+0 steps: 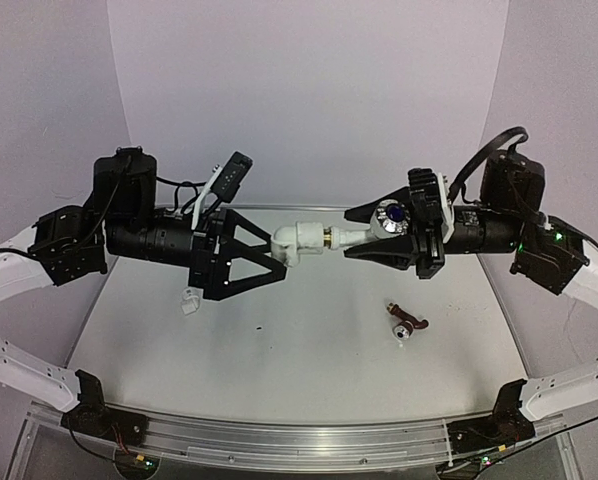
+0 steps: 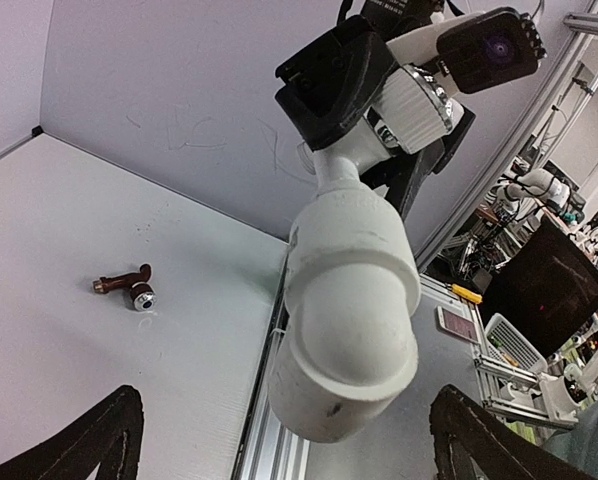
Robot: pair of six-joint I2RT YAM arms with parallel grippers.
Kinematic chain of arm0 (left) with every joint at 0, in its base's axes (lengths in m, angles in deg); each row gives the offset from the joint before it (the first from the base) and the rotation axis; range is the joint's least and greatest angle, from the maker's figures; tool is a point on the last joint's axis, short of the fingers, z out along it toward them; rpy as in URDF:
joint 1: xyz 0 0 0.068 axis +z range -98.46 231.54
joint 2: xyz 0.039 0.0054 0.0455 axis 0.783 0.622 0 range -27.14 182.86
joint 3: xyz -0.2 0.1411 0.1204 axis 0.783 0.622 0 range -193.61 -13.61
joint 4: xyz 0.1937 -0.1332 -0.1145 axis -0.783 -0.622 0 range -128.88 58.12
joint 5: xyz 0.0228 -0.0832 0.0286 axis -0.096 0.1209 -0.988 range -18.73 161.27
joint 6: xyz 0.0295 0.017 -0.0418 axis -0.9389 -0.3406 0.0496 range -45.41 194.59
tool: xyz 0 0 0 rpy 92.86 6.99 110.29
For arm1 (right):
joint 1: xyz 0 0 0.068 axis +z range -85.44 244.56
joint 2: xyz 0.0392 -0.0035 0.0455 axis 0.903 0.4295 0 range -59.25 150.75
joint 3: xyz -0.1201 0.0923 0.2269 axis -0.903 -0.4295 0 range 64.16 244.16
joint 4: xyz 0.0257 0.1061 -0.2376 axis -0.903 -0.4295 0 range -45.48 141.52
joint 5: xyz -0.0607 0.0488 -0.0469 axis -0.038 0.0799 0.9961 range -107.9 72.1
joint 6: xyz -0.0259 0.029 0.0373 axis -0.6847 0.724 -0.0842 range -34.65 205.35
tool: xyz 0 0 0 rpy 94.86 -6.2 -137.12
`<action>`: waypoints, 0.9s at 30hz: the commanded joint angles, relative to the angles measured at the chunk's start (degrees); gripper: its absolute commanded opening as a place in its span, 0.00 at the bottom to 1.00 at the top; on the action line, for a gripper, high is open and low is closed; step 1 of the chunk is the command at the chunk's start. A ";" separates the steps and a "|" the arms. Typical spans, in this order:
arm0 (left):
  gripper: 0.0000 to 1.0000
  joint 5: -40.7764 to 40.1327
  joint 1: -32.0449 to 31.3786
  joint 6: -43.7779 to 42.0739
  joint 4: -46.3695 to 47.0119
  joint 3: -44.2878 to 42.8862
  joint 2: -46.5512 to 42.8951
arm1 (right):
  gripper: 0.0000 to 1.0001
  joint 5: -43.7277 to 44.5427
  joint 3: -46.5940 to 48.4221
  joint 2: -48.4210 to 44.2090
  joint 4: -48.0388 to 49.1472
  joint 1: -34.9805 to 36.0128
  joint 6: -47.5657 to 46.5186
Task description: Install the water faucets
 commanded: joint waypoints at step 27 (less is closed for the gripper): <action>1.00 -12.62 -0.01 -1.24 2.59 -2.73 1.15 | 0.00 -7.76 -0.04 -0.48 6.45 1.80 21.51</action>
